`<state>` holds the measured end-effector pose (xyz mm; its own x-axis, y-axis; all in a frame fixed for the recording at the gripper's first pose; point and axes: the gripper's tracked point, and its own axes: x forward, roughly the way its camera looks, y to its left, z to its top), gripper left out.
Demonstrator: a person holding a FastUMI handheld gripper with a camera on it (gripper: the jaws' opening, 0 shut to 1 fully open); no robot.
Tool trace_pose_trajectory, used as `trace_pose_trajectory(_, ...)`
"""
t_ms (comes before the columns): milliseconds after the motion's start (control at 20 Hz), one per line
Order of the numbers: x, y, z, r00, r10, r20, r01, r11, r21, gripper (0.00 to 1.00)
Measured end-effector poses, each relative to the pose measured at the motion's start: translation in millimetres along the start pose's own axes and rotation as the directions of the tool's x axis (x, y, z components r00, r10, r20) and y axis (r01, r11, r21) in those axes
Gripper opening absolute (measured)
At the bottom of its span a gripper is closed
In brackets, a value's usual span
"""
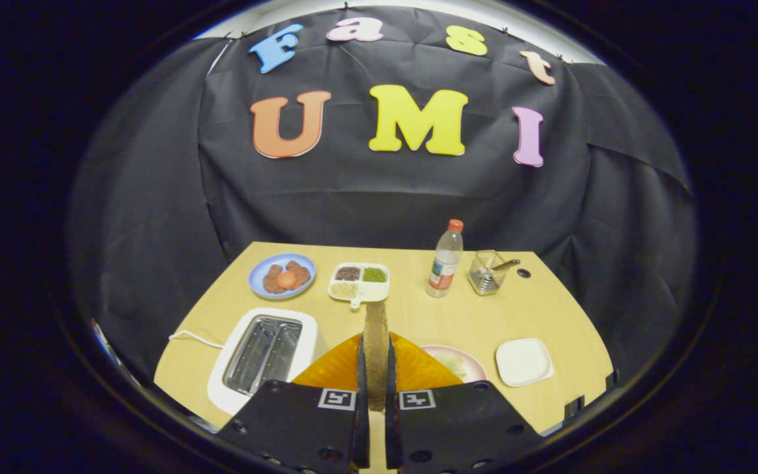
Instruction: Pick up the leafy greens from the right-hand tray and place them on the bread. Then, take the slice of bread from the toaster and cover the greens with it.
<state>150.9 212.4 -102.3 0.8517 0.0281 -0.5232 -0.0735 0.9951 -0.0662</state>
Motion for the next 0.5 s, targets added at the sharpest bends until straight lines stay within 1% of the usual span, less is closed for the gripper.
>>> trace_pose_trajectory(100,17.5,-10.0,-18.5,1.000,-0.010,-0.027,0.010,1.000,-0.018,0.09)
trace_pose_trajectory(300,41.4,-21.4,-51.4,0.998,-0.014,-0.061,0.014,1.000,-0.008,0.09)
trace_pose_trajectory(400,54.1,-34.1,-59.8,0.997,-0.058,-0.049,0.057,0.998,-0.024,0.09)
trace_pose_trajectory(500,66.8,-41.4,-69.2,0.996,-0.076,-0.043,0.074,0.997,-0.027,0.09)
